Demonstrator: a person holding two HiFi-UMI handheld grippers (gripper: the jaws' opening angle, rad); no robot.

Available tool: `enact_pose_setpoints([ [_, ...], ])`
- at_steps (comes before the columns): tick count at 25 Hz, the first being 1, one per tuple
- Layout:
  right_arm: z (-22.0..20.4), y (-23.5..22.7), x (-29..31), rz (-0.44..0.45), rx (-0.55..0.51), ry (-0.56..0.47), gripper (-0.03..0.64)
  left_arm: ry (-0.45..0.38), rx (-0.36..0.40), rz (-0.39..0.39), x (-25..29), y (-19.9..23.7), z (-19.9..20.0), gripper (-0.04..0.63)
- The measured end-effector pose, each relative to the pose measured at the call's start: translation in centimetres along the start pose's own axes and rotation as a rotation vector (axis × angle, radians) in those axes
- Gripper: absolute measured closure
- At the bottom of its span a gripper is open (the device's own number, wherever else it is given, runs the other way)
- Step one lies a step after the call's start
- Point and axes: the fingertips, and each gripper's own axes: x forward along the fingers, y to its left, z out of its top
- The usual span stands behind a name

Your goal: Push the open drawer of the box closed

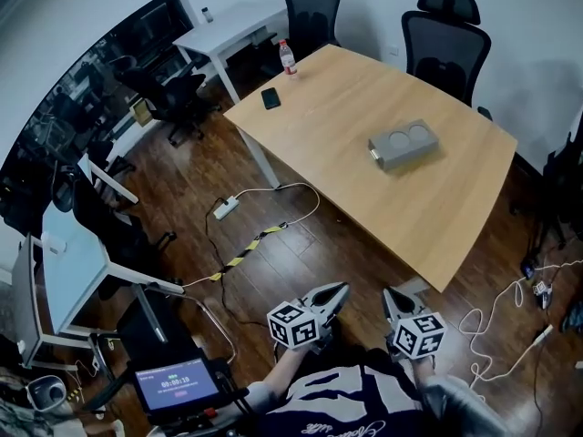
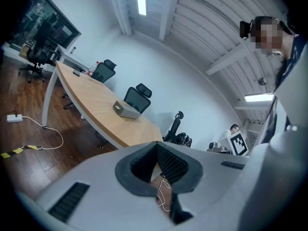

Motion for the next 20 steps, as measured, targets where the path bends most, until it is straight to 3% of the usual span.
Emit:
enact_pose_setpoints([
  [9, -5.0, 1.1, -4.4, 0.069, -0.007, 0.041, 0.618, -0.026, -0.024, 0.081, -4.5, -5.1, -5.3, 0.594],
  [14, -5.6, 3.9, -5.4, 0.112, -0.019, 0.037, 0.618, -0.05, -0.017, 0.119, -7.2, -5.6, -4.9, 0.594],
  [20, -5.4, 5.7, -6.4, 0.101, -0.049, 0.012, 0.618, -0.045, -0.004, 0.091, -8.6, -6.4, -5.2, 0.595],
])
